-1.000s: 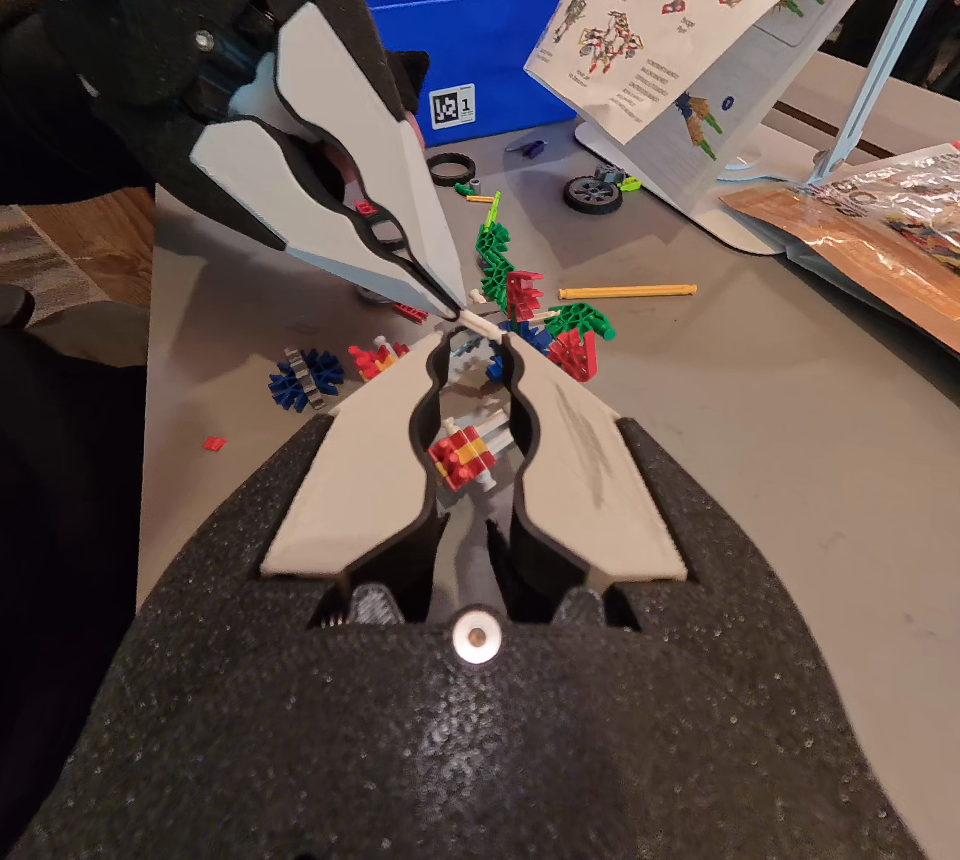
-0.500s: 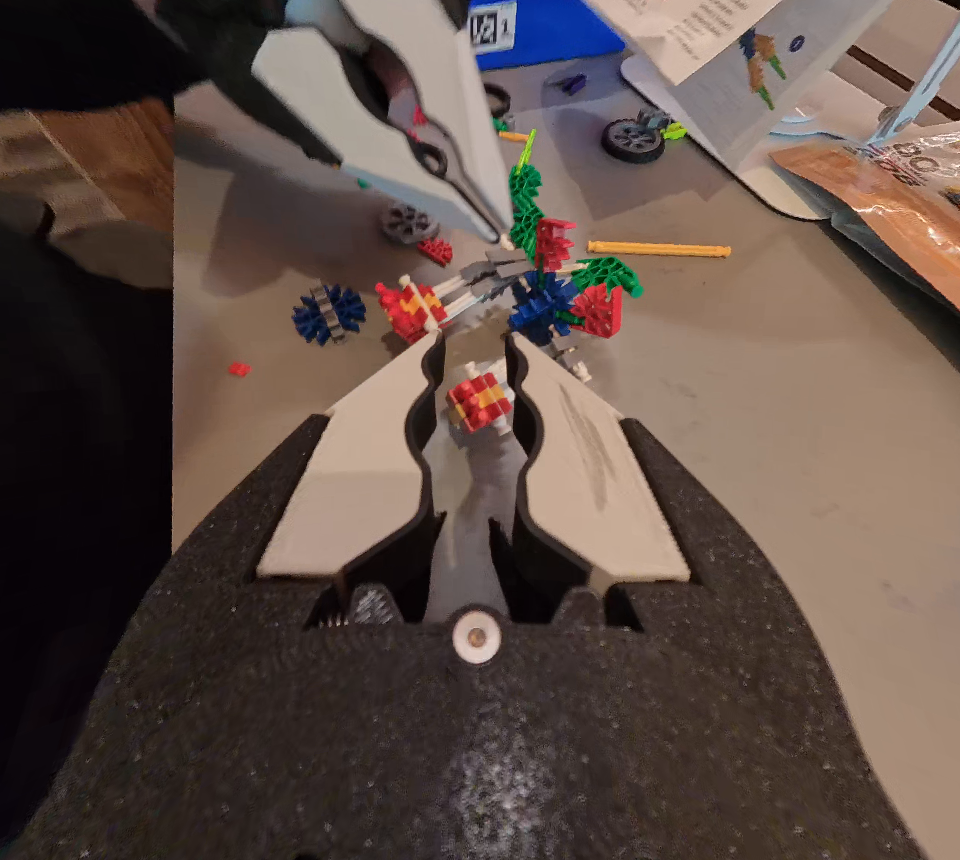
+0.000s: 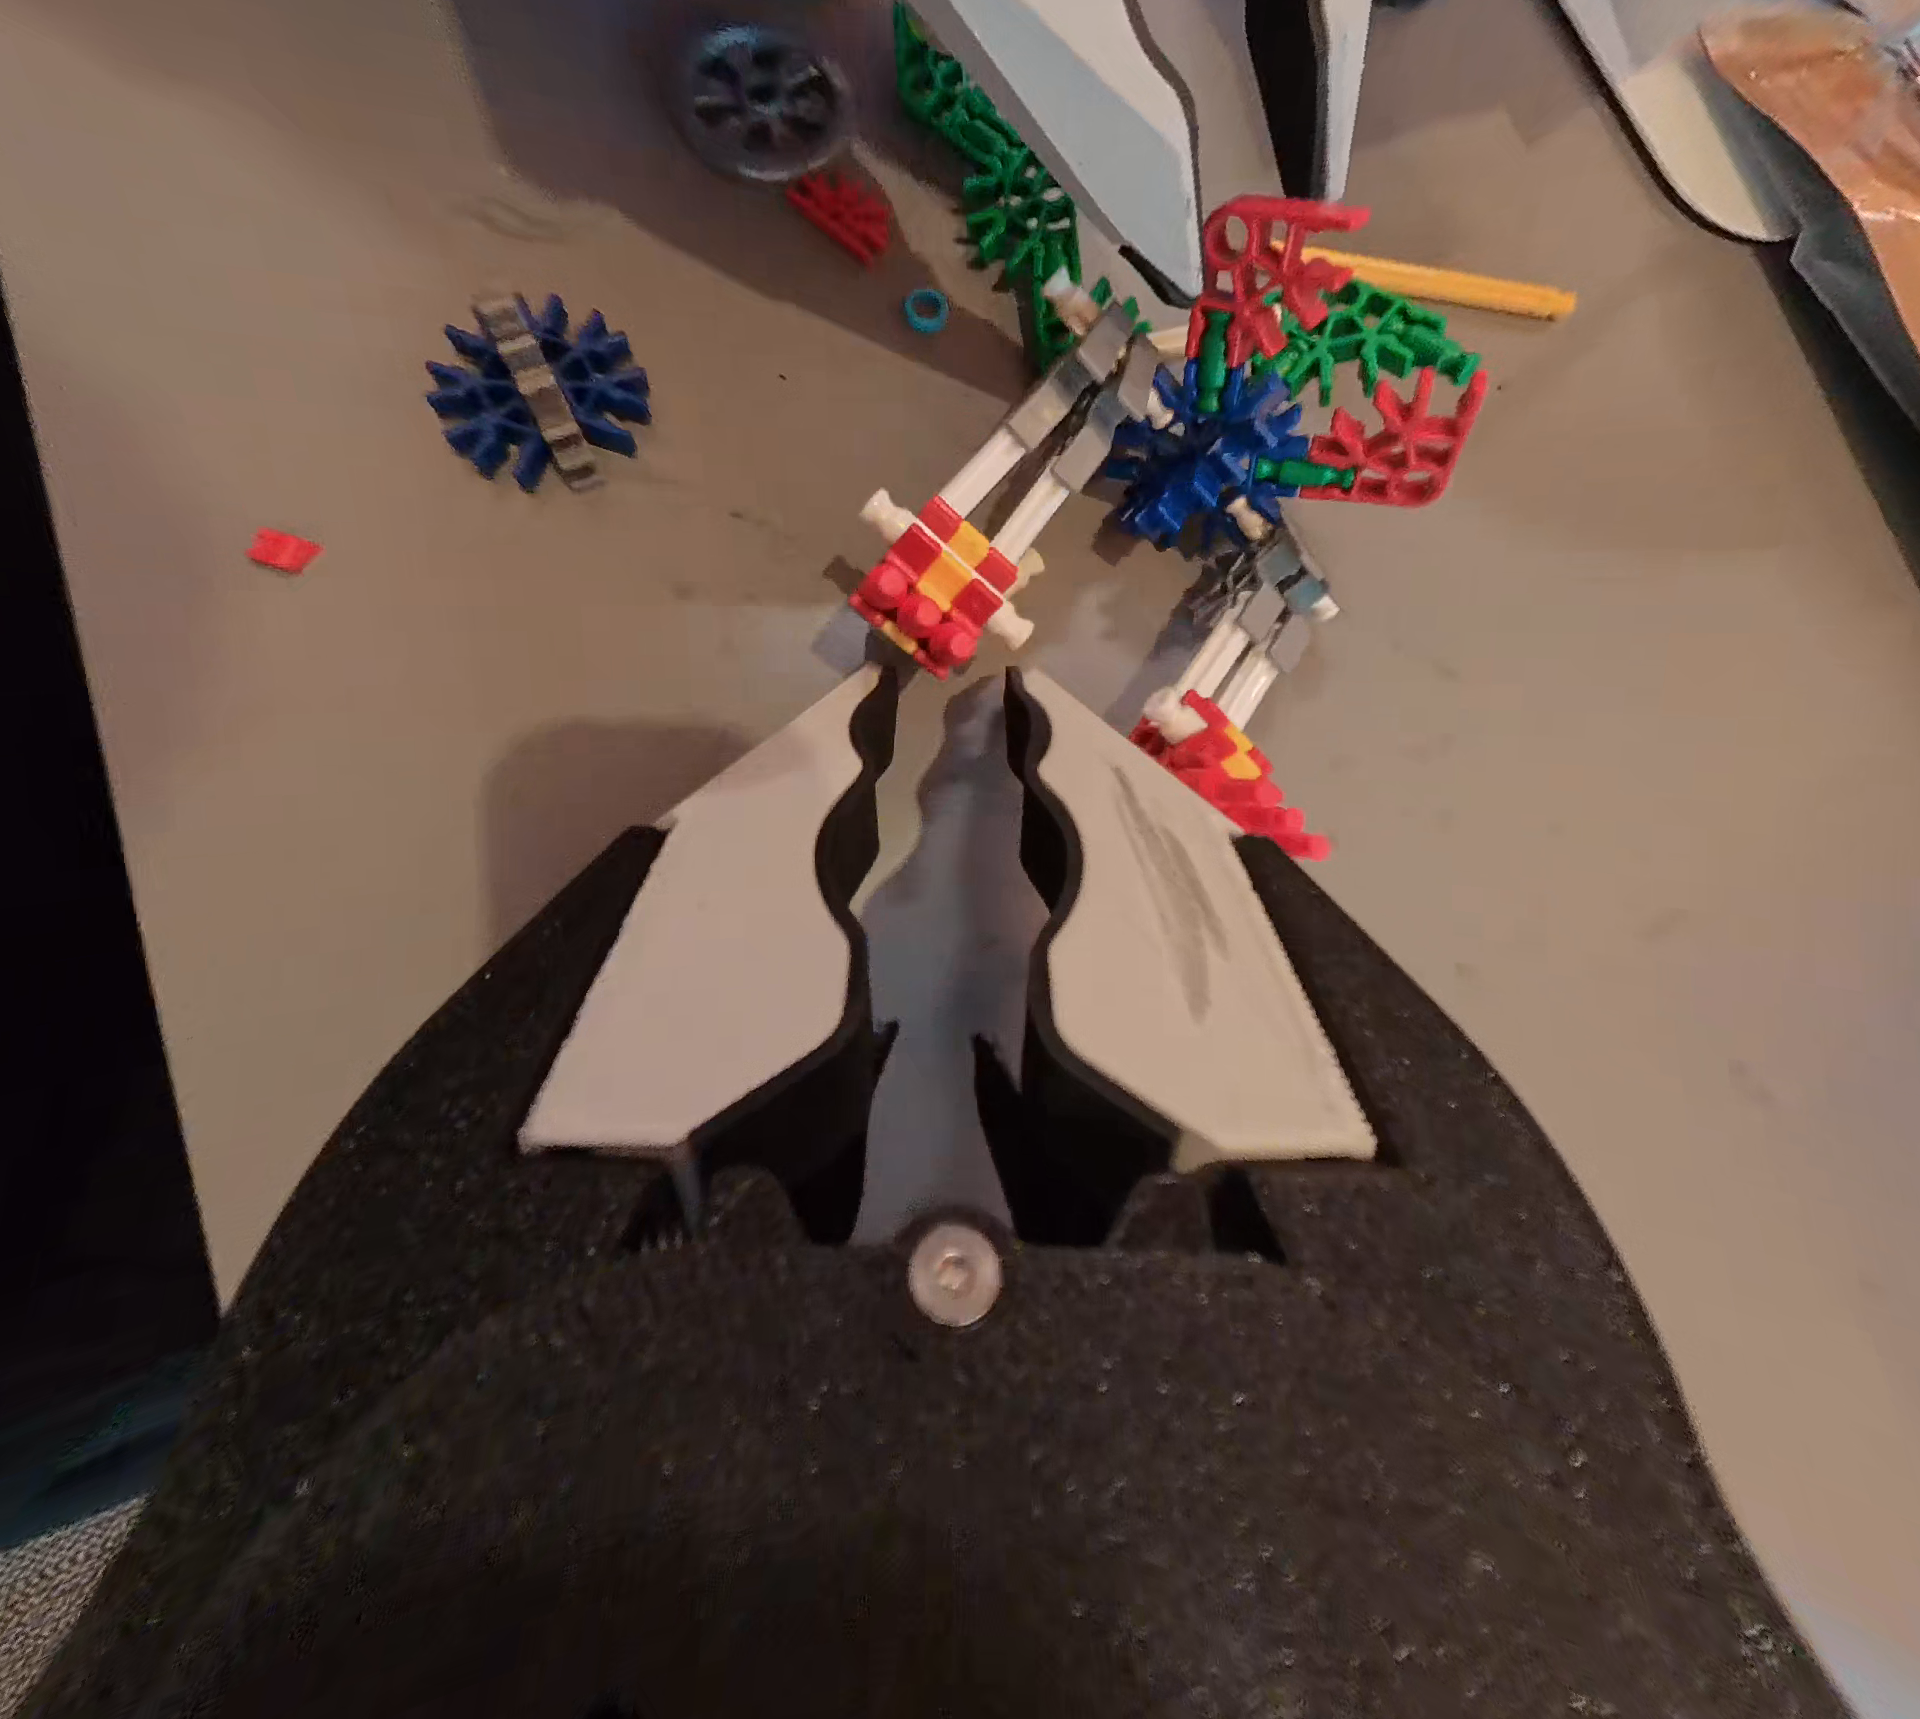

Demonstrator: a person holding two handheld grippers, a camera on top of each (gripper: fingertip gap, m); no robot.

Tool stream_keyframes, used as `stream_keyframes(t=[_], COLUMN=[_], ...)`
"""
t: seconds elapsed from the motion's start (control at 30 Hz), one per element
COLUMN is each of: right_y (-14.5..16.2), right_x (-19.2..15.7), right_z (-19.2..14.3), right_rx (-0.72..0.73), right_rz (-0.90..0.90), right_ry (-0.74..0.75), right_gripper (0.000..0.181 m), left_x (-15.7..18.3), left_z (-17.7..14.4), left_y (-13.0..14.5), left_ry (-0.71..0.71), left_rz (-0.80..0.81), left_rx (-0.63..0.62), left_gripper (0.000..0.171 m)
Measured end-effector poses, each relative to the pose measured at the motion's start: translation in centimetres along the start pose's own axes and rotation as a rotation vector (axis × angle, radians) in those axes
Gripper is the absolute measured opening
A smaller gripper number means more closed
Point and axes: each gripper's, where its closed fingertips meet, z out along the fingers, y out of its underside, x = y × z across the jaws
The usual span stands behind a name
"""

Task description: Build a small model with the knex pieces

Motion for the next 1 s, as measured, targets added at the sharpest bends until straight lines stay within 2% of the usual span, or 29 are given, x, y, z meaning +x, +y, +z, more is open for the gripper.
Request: stream_keyframes(t=[0.27,0.37,0.57,0.67,0.87,1.0], right_y=[-0.4,-0.6,-0.8,-0.8,-1.4,-1.3], right_x=[0.2,0.3,-0.4,-0.4,-0.2,0.1], right_z=[0.8,1.0,1.2,1.2,1.5,1.9], right_rx=[-0.009,-0.015,-0.019,-0.021,-0.034,-0.057], right_rz=[0.05,0.056,0.069,0.079,0.147,0.172], right_ry=[-0.005,0.009,-0.03,-0.033,-0.038,-0.022], right_gripper=[0.021,0.021,0.007,0.008,0.02,0.019], left_x=[-0.4,-1.3,-1.8,-2.0,-2.0,-2.0], left_z=[0.7,0.7,0.1,-0.3,-0.9,-0.9], left_y=[-0.1,0.3,1.0,1.4,1.9,2.2], left_ry=[0.007,-0.025,0.027,0.042,0.082,0.089], left_rz=[-0.022,0.015,0.026,0.013,-0.007,-0.018], left_rx=[0.012,-0.009,0.0,0.005,0.013,0.008], left_gripper=[0.014,0.014,0.014,0.013,0.013,0.013])
